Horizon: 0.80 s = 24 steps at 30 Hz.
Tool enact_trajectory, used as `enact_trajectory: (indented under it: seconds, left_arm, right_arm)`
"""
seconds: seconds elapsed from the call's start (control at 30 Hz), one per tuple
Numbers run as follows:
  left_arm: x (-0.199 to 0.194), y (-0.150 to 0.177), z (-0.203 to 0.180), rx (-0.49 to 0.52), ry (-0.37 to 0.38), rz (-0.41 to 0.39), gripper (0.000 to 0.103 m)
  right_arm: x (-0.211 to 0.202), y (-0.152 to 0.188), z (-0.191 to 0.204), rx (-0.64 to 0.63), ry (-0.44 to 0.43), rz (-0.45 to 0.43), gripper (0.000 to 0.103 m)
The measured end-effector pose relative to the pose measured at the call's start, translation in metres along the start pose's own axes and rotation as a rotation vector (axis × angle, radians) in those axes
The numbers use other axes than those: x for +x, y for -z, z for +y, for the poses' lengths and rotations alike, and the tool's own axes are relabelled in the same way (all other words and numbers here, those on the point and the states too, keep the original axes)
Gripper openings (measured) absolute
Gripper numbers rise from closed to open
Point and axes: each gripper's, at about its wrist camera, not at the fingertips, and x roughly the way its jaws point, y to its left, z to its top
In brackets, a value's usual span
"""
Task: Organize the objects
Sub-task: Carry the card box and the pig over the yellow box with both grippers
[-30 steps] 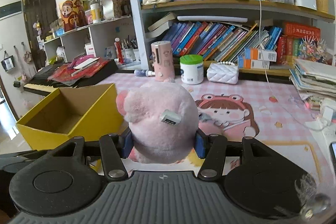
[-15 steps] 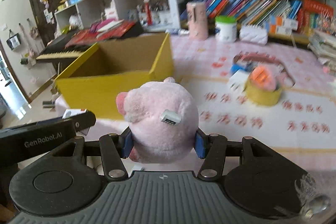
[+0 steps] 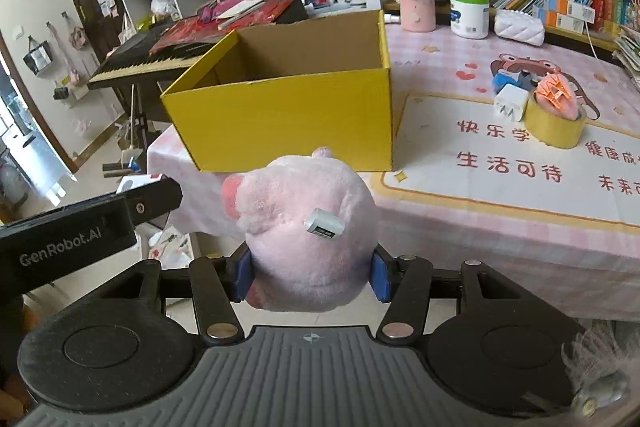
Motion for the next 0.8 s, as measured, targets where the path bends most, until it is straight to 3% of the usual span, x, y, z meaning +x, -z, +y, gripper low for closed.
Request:
enact_trajectory:
  seconds: [0.5, 0.8]
  left_arm:
    - [-0.010, -0.004, 0.012, -0.012, 0.016, -0.050, 0.054]
    - [-0.015, -0.037, 0.012, 0.002, 0.054, -0.197, 0.054]
  right_arm:
    - [-0.003, -0.006, 0.019, -0.046, -0.003, -0.020, 0.053]
    - [-0.031, -0.029, 0.032, -0.142, 0.039, -0.325, 0.052]
